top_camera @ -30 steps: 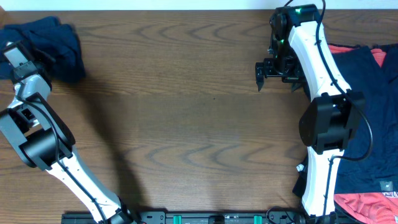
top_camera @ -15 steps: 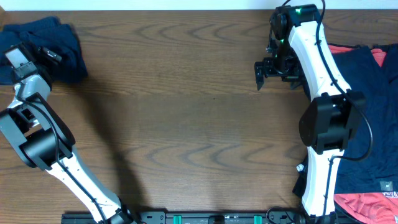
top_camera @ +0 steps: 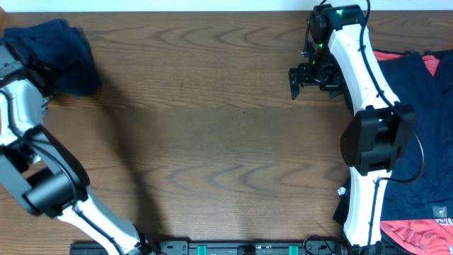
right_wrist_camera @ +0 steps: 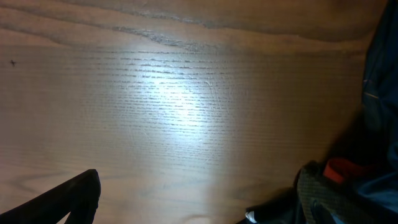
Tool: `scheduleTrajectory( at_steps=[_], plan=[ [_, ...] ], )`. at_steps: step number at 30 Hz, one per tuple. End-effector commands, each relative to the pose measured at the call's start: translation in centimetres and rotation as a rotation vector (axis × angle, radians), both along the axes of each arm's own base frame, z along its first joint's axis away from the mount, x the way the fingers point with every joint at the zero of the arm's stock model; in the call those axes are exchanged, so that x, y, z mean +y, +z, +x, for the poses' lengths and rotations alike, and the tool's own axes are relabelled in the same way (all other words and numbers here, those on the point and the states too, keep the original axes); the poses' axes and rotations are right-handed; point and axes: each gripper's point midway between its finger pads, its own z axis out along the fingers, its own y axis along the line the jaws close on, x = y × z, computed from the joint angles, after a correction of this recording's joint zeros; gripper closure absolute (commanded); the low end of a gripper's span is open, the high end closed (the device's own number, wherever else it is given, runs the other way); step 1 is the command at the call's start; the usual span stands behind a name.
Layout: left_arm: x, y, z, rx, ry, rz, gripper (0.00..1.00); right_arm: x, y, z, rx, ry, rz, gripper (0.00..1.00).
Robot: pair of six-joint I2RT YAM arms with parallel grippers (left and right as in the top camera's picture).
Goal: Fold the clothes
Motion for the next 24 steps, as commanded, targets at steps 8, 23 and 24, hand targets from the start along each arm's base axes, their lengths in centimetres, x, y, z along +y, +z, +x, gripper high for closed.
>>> scheduleTrajectory(
  at_steps=[8, 23, 24],
  plan=[
    [1.5, 4.1, -1.5, -0.014, 0.03, 0.098, 0.94, 0.6, 0.5, -0.3, 0.002, 0.029, 0.038, 0.01],
    [1.4, -2.8, 2.4, 0.007, -0.217, 0.103, 0.94, 3.3, 0.7, -1.5, 0.038, 0.056, 0.11, 0.01],
    [1.1, -3.9, 2.8, 0.016, -0.276, 0.101, 0.94, 3.5, 0.7, -1.6, 0.041, 0.062, 0.11, 0.01]
  ],
)
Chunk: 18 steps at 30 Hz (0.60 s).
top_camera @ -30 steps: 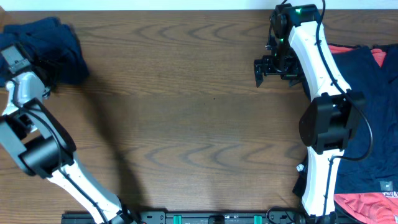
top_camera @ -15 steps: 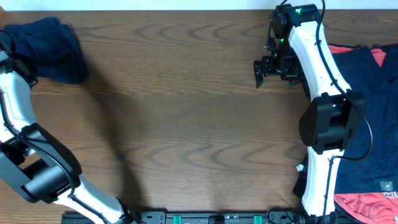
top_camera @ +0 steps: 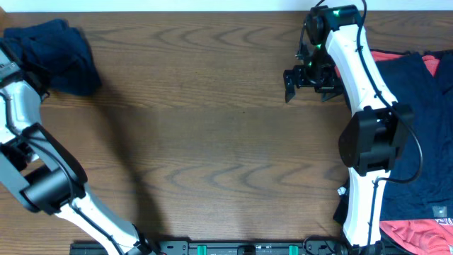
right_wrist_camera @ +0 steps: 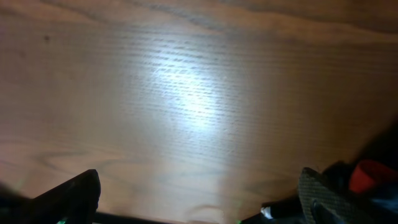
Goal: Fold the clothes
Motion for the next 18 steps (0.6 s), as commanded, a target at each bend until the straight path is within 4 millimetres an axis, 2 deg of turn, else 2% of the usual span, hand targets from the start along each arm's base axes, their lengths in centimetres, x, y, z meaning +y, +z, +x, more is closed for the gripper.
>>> scheduleTrajectory(
  at_steps=[1, 5, 10, 13, 18],
  plan=[
    [-0.9, -3.5, 0.9, 0.056, -0.173, 0.005, 0.94, 1.7, 0.5, -0.7, 0.004, 0.038, 0.028, 0.01],
    [-0.4, -5.2, 1.7, 0.055, -0.208, 0.031, 0.94, 2.4, 0.6, -1.3, 0.018, 0.06, 0.025, 0.01],
    [-0.1, -5.5, 2.5, 0.037, -0.238, 0.061, 0.94, 3.3, 0.6, -1.9, 0.032, 0.087, 0.02, 0.01],
    [-0.8, -6.7, 1.1, 0.083, -0.2, -0.011, 0.94, 3.7, 0.6, -2.1, 0.031, 0.097, 0.019, 0.01],
    [-2.0, -9.2, -3.1, 0.246, -0.082, -0.132, 0.94, 3.7, 0.6, -2.0, 0.028, 0.098, 0.02, 0.01]
  ],
)
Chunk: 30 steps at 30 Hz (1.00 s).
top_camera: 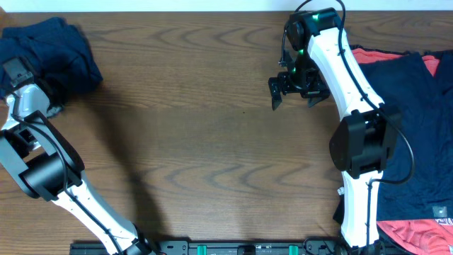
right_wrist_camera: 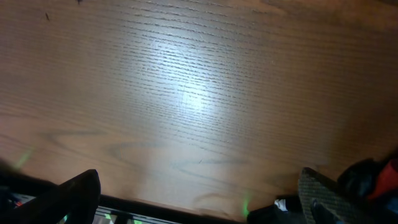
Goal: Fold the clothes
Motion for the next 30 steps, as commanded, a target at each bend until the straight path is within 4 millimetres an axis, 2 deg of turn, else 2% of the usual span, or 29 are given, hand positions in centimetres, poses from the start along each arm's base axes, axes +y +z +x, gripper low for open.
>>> scheduleTrajectory(
  at_steps=[1, 4, 5, 9, 13, 16, 17, 24, 27, 30],
  plan=[
    [0.1, -1.4, -2.1, 0.08, 0.075, -0.035, 0.94, 0.4, 0.4, -0.1, -0.01, 0.019, 0.009, 0.01],
    [-0.8, -2.0, -3.4, 0.125, 0.113, -0.089, 0.94, 0.4, 0.4, -0.1, -0.012, 0.018, 0.009, 0.01],
    [-1.0, -2.0, -3.2, 0.12, 0.106, -0.102, 0.94, 0.4, 0.4, -0.1, -0.013, 0.018, 0.01, 0.01],
    [-1.8, -0.3, -1.0, 0.004, 0.035, -0.141, 0.94, 0.4, 0.3, 0.1, -0.021, 0.026, 0.009, 0.01],
    [-2.1, 4.2, 1.4, -0.146, -0.014, -0.134, 0.94, 0.3, 0.3, 0.4, -0.031, 0.023, 0.012, 0.01],
    [-1.6, 8.6, 2.7, -0.257, -0.035, -0.072, 0.94, 0.1, 0.3, 0.6, -0.039, 0.016, 0.014, 0.01],
    [-1.4, 10.8, 3.1, -0.303, -0.043, -0.039, 0.94, 0.0, 0.2, 0.7, -0.04, 0.011, 0.014, 0.01],
    [-1.1, 19.5, 4.4, -0.492, -0.103, 0.119, 0.94, -0.7, 0.2, 1.1, -0.042, -0.026, 0.012, 0.01],
    [0.3, 20.4, 5.4, -0.53, -0.104, 0.214, 0.94, -0.7, 0.3, 0.9, -0.034, -0.026, 0.01, 0.01],
    [1.4, 18.5, 6.6, -0.524, -0.124, 0.259, 0.94, -0.6, 0.4, 0.4, -0.016, -0.025, 0.013, 0.01]
  ],
)
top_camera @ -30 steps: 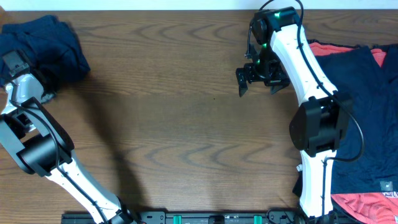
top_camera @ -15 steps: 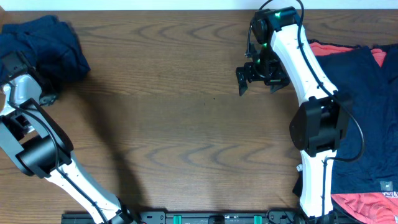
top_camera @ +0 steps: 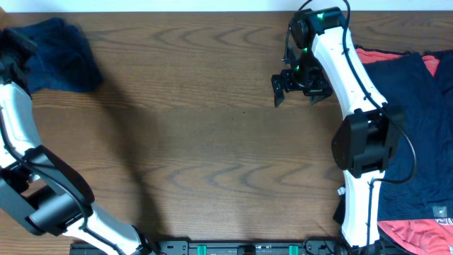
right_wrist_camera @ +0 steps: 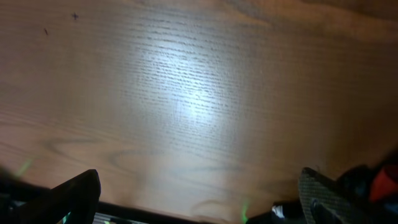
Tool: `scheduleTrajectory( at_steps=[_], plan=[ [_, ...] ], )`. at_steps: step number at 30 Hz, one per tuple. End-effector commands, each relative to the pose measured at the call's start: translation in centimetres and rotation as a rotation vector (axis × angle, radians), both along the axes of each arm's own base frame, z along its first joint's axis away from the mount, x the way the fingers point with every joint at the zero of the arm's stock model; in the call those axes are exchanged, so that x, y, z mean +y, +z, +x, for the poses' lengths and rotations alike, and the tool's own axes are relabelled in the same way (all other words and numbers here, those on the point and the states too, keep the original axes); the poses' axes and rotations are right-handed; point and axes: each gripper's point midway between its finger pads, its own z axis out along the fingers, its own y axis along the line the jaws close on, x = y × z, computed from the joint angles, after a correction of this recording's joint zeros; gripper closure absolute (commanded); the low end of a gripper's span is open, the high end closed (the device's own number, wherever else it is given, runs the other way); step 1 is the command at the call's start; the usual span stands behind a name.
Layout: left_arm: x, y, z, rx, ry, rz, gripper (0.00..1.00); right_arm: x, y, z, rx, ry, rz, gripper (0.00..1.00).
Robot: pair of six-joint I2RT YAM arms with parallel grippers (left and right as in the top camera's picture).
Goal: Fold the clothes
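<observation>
A crumpled navy garment (top_camera: 62, 55) lies at the table's far left corner. The dark end of my left arm (top_camera: 13, 44) sits against that garment's left edge; whether my left gripper is open or shut does not show. A pile of navy and red clothes (top_camera: 417, 106) is spread along the right side. My right gripper (top_camera: 296, 91) hangs open over bare wood just left of the pile, nothing between its fingers. In the right wrist view the right gripper (right_wrist_camera: 199, 208) shows only wood between its fingertips, and a bit of red and dark cloth (right_wrist_camera: 380, 179) peeks in at the lower right.
The wooden table (top_camera: 212, 134) is bare brown wood between the two heaps. My right arm's white links (top_camera: 368, 163) run down the right side beside the pile. A black rail (top_camera: 241, 248) lines the front edge.
My left arm has changed pose at the far left, its end now higher against the navy garment. The right gripper stays open in nearly the same spot over bare wood.
My right gripper was open close to the left edge of the right-hand pile. At each later moment it stood a little farther left and nearer, still open and with nothing in it. The left arm stayed by the navy garment throughout, shifting its pose.
</observation>
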Motion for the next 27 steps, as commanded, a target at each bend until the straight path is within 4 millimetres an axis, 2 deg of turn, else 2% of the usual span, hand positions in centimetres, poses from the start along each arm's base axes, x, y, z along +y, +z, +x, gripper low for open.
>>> scheduleTrajectory(
  at_steps=[1, 7, 15, 22, 27],
  plan=[
    [1.3, -5.1, 1.2, 0.078, -0.005, 0.031, 0.94, 0.1, 0.5, -0.5, 0.01, -0.006, 0.006, 0.01],
    [2.7, -12.4, 3.3, 0.107, -0.011, 0.029, 0.94, 1.3, 0.7, -0.9, 0.028, -0.009, 0.059, 0.01],
    [4.6, -18.3, 3.1, 0.177, 0.071, 0.041, 0.94, 2.1, 0.8, -1.1, 0.033, 0.001, 0.075, 0.01],
    [3.7, -22.4, 0.9, 0.309, 0.091, -0.051, 0.94, 2.6, 0.9, -1.3, 0.04, -0.003, 0.103, 0.01],
    [1.4, -26.1, -3.1, 0.467, 0.2, -0.298, 0.94, 2.6, 0.9, -1.3, 0.04, -0.002, 0.103, 0.01]
  ],
)
